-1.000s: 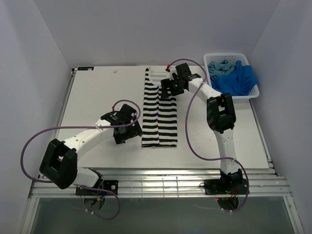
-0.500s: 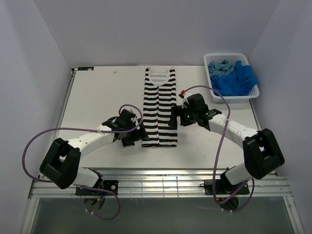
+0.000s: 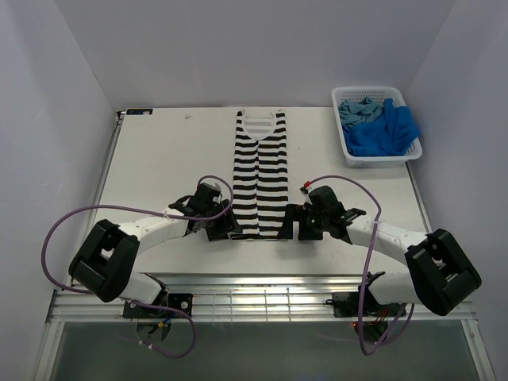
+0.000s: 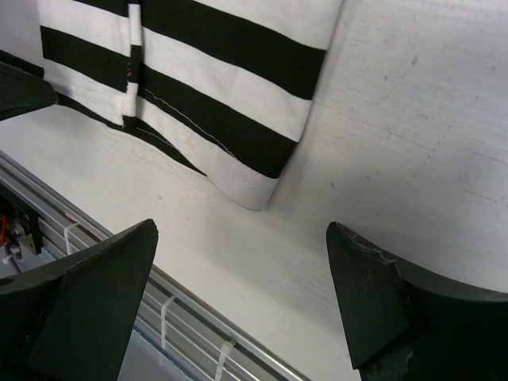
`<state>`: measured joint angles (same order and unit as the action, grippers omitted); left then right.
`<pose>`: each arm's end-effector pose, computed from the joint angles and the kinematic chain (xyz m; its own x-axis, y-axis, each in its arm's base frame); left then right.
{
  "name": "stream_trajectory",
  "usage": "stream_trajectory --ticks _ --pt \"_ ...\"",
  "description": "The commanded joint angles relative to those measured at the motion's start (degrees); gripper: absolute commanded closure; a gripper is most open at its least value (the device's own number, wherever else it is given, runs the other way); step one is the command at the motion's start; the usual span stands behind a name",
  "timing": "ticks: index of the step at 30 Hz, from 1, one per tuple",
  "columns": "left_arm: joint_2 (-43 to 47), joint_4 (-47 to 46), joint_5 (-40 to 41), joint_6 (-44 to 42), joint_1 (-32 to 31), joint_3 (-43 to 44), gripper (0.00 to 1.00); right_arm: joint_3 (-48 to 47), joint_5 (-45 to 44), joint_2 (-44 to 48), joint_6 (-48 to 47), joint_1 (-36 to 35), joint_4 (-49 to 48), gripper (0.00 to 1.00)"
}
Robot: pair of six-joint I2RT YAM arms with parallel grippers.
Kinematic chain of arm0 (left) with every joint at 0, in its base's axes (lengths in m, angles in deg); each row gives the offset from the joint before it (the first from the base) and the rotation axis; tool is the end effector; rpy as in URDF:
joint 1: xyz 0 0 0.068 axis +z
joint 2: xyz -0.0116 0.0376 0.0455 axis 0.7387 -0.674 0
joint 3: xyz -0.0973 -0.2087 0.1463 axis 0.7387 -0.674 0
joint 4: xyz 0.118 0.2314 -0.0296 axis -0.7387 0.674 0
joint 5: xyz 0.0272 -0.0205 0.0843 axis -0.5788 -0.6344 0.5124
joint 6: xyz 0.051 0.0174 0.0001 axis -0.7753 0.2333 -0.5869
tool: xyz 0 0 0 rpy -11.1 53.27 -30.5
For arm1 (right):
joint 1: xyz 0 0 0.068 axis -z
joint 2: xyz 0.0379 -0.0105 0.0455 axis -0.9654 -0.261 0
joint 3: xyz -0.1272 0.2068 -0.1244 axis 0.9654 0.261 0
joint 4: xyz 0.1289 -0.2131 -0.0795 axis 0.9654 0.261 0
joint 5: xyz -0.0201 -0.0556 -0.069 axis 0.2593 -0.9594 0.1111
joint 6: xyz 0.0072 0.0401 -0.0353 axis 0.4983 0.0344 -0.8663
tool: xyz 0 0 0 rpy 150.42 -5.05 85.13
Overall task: Fold and stack the tank tops
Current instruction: Fold the tank top
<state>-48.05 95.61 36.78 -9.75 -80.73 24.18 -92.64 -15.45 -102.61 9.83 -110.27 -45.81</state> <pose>0.2084 -0.1434 0.1516 -0.9378 -0.2777 -0.2086 -0.1512 0.8672 -0.4744 0.1942 0.1484 0.1678 -0.8834 0.0179 -0.4682 -0.2557 0.8189 0.5138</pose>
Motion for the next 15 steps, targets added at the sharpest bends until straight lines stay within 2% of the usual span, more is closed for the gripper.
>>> stream_trajectory --ticks 1,6,11,15 --pt "-1.4 0.2 -0.9 -0.7 -0.1 -2.7 0.38 2.0 0.7 0.6 4.2 -0.2 -3.6 0.07" --pt "-2.6 0.1 -0.6 -0.6 -0.1 -3.3 0.47 3.0 0.4 -2.9 6.0 -0.2 -6.7 0.0" --pt "-4.3 0.9 0.7 -0.9 -0.1 -1.9 0.52 3.3 1.5 -5.3 7.5 -0.2 -8.8 0.18" --pt "-4.9 1.3 1.5 -0.9 -0.1 -1.3 0.63 3.1 1.1 -5.5 8.1 -0.2 -7.6 0.3"
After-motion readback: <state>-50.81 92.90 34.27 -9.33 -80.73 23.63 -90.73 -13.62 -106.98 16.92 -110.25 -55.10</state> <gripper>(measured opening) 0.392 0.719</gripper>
